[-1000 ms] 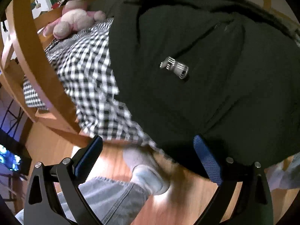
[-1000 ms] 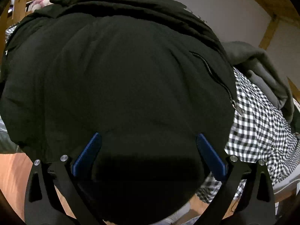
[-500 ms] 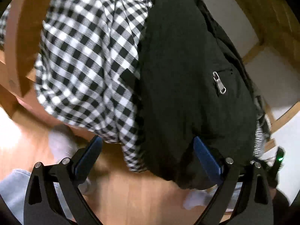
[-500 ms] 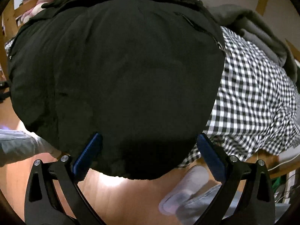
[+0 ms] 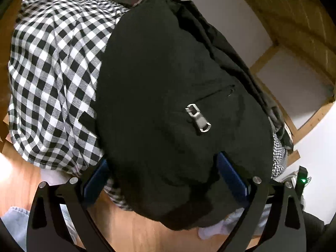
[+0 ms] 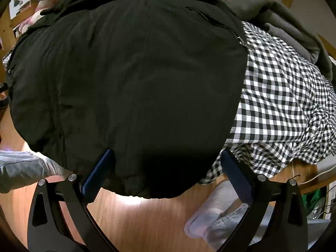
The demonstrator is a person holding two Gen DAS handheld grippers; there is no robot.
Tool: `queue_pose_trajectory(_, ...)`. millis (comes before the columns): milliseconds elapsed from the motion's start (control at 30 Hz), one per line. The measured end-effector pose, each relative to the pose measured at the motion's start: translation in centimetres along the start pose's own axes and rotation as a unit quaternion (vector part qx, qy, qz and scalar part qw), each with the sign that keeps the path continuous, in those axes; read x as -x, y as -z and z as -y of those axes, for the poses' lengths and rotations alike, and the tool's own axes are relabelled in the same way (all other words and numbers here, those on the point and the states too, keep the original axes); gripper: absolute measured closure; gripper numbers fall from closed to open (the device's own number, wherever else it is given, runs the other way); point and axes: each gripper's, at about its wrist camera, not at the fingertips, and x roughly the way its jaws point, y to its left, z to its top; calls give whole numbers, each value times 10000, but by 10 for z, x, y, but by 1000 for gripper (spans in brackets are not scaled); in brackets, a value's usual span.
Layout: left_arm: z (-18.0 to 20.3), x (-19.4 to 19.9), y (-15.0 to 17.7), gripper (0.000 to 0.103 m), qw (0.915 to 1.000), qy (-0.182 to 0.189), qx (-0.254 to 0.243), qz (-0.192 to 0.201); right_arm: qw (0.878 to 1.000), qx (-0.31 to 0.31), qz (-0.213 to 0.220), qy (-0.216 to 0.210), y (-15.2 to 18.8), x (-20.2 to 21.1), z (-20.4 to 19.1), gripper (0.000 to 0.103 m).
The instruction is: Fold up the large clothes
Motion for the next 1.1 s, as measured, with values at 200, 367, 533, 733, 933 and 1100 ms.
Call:
queue_pose_trajectory(200, 13, 2, 3, 27, 9931, 1110, 275, -251, 9993, -247, 269, -64, -4, 13, 9, 3)
queue_pose_trajectory(367, 1, 13, -14, 69, 9842, 1339, 928, -695, 9834, -986, 763, -1316, -12, 40, 46, 3)
queue_pose_trajectory(533, 31, 35, -39, 79, 9831, 1339, 820, -946, 9389, -2035, 581, -2713, -18, 37, 110, 3)
queue_pose_trajectory(733, 62, 50, -84, 88, 9712, 1844, 1203, -906, 8960, -2326, -583, -3737, -19, -23, 130, 3)
queue_pose_trajectory(933, 82, 58, -105, 88, 9729, 1830, 1039, -963, 8495, -1906, -1324, -4738, -15, -82, 79, 3)
queue_pose_trajectory(1100, 77, 58, -98, 88, 9842, 1173, 673, -1141, 7904, -2169, -823, -5669, -24, -88, 78, 43)
